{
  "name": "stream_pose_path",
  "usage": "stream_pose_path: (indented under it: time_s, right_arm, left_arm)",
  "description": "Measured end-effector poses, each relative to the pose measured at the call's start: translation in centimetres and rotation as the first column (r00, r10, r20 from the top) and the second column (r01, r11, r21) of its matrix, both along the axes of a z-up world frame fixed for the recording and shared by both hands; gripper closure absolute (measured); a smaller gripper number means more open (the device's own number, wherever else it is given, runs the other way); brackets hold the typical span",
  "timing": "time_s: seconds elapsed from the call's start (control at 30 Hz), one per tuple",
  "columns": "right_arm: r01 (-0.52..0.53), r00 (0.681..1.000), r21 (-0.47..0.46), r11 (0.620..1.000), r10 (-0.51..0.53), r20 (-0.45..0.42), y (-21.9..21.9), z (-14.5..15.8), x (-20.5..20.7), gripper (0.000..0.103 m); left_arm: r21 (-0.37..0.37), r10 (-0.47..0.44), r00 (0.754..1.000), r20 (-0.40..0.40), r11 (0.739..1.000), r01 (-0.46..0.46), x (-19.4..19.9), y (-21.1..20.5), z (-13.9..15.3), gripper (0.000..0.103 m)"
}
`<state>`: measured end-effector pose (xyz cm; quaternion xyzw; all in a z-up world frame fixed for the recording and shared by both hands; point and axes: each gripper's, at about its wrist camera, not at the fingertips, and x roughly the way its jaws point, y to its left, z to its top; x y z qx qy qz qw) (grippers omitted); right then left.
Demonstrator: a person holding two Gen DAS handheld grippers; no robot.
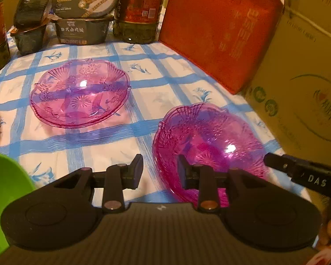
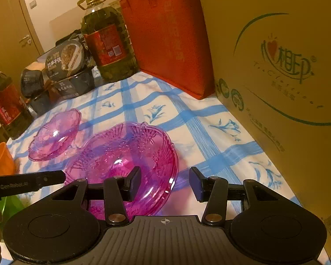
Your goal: Organize plates and bowls
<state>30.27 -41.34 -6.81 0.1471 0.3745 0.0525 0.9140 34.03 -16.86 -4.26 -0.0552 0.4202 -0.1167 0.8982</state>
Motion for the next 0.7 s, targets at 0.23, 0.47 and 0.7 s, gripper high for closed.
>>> stream_pose_path:
  time_s: [0.23, 0.47, 0.7]
  right_arm:
    - [0.014, 1.000, -0.041, 0.999, -0.014, -0.011, 0.9, 2.0, -2.6, 0.053]
    - [0.007, 1.000, -0.056, 0.998, -0.008, -0.017, 2.4, 3.9, -5.8, 0.038]
    - [-0.007, 1.000, -0.043, 0.999, 0.006, -0.026, 4.3, 5.2, -8.9, 0.034]
  left_arm:
    - [-0.022, 0.014, 1.000, 0.013, 1.000, -0.014, -2.6, 0.9, 2.2, 0.066]
    - [-0.027, 0.023, 0.999, 0.024, 0.999, -0.023, -6.3, 1.9, 4.2, 0.056]
    - [-0.025, 0.051, 0.999, 0.017, 0.998, -0.050, -10.3, 3.4, 5.2, 0.043]
